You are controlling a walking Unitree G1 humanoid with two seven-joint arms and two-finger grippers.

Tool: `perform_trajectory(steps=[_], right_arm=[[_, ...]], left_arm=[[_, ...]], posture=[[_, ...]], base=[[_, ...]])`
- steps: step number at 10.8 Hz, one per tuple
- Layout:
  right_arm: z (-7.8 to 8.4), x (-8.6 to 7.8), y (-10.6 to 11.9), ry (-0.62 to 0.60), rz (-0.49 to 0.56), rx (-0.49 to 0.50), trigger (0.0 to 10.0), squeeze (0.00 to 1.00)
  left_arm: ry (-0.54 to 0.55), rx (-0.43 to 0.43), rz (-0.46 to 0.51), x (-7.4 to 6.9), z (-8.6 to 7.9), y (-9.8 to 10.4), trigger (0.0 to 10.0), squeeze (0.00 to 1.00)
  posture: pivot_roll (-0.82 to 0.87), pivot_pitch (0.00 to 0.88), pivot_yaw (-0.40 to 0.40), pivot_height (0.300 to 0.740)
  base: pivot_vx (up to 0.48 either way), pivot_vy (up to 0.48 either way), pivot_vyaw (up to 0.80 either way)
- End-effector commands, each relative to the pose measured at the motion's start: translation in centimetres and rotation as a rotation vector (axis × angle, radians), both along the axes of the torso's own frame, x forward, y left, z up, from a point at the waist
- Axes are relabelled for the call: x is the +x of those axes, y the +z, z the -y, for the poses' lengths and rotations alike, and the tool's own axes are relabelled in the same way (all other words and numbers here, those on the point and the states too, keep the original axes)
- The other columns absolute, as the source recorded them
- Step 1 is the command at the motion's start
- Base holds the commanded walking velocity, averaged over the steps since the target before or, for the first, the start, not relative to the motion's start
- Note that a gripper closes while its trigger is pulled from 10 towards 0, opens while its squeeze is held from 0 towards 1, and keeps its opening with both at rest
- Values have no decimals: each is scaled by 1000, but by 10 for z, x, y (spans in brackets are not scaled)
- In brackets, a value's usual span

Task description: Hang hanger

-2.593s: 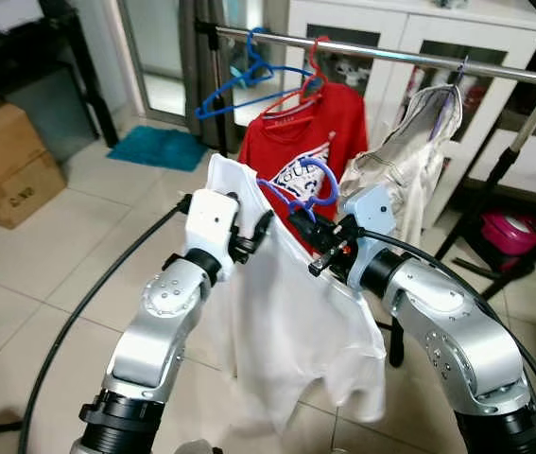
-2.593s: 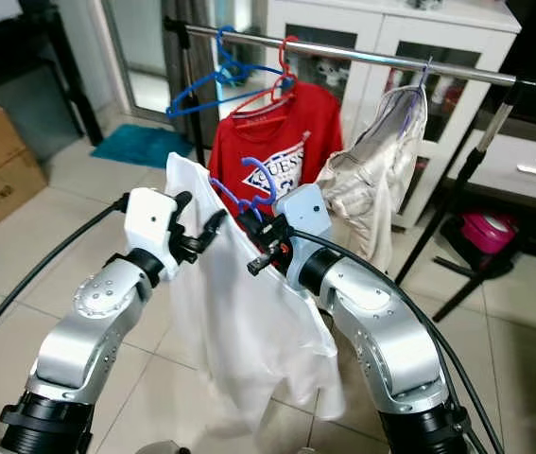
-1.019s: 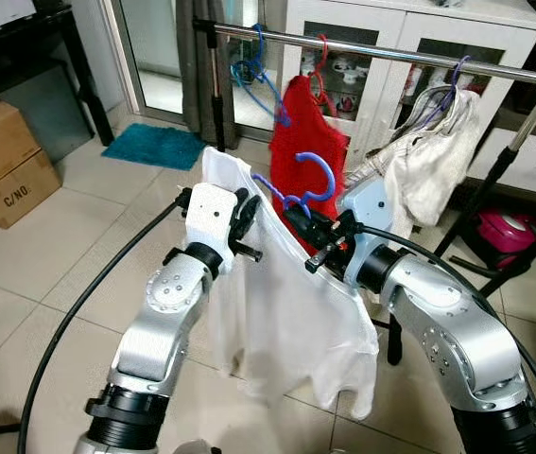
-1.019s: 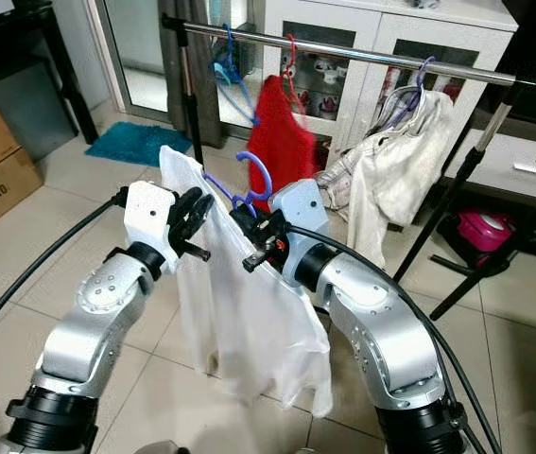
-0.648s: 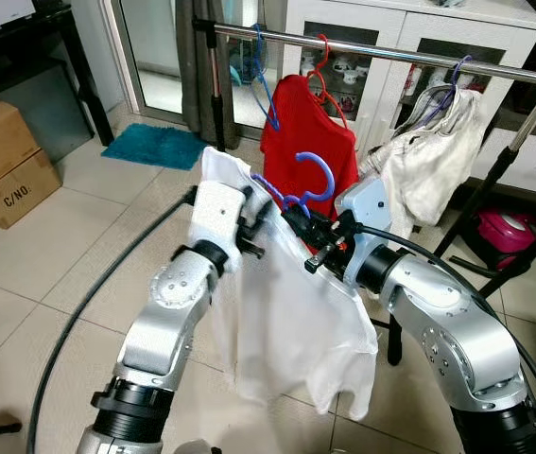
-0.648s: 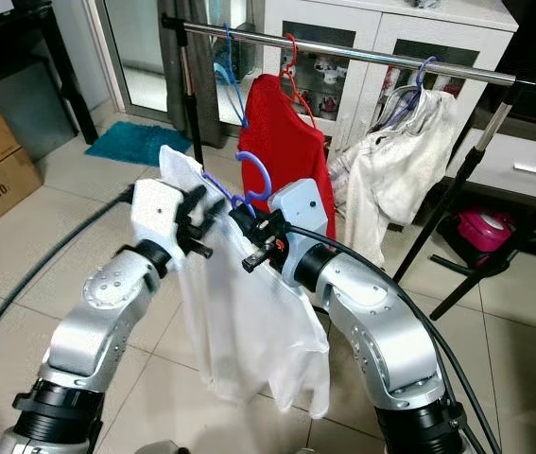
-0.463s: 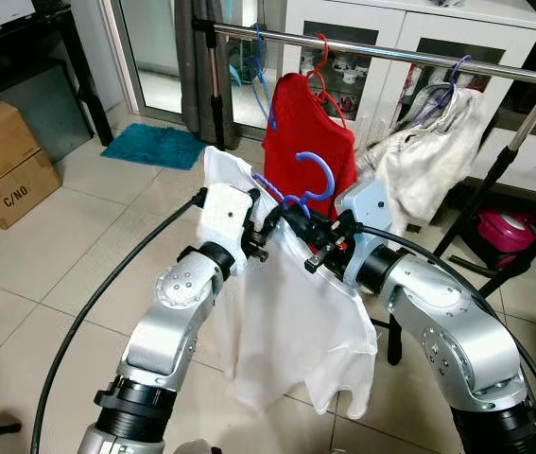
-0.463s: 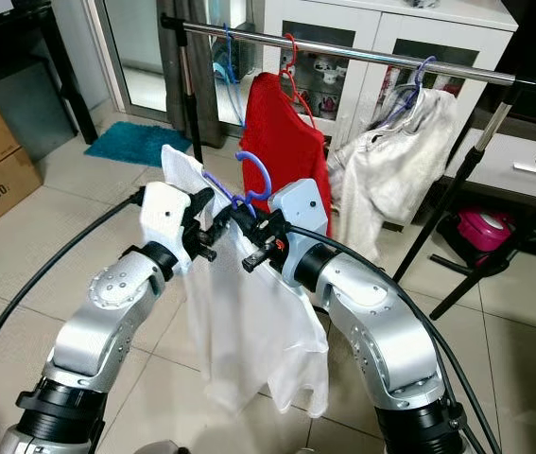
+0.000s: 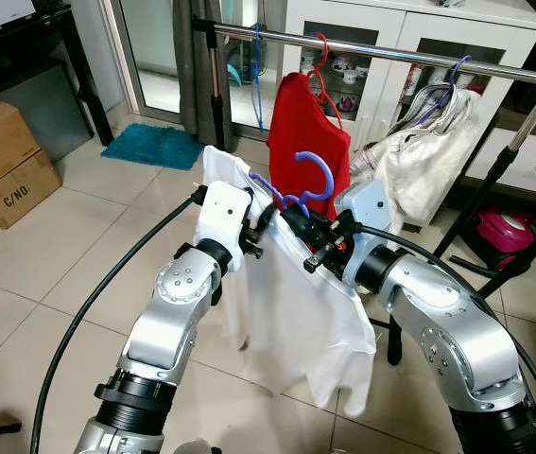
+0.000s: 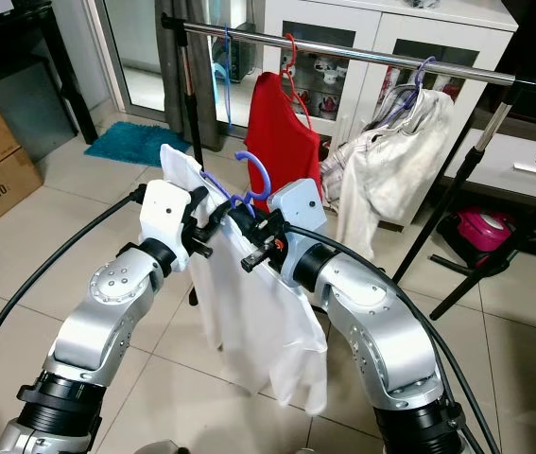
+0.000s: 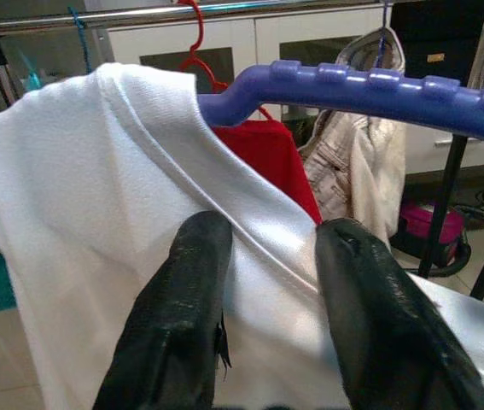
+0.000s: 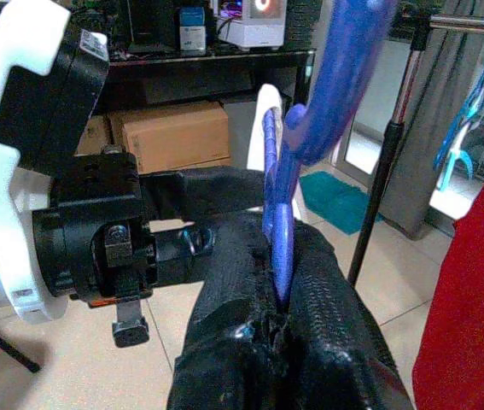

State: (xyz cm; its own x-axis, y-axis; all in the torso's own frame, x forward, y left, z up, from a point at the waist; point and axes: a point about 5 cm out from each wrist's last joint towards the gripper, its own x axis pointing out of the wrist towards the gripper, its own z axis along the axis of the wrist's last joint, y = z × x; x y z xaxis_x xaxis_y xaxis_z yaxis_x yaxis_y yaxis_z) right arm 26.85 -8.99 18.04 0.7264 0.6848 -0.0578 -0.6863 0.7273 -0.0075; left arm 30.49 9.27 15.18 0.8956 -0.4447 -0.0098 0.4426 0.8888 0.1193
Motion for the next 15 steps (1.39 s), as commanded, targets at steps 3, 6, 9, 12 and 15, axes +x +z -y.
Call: perform_trajectory(steps=[3,6,9,12,15], right_arm=[[-3,0,12,11,66,18,0,0],[-3,0,12,11,65,20,0,0],[-2,2,11,1,63,6,0,0],[13,1,-18,-8,-27,-158,0,0],[25,-4,-21,49,-25,-202,0,0]], left_arm=[[1,6,-5,0,1,-2,0,0],[21,-10,-33,2,-3,-4,0,0],[18,-64,-7,0,-7,3,0,0],[-10,-110,137,-18,-21,40,0,0],[297,25,200,-5,-76,66,0,0]], posture=[[-76,0,5,740],[-77,0,7,740],[-75,0,9,740],[-64,0,14,740],[-62,0,27,740]], base=[[0,0,0],[0,0,0],[0,0,0],[0,0,0],[0,0,0]])
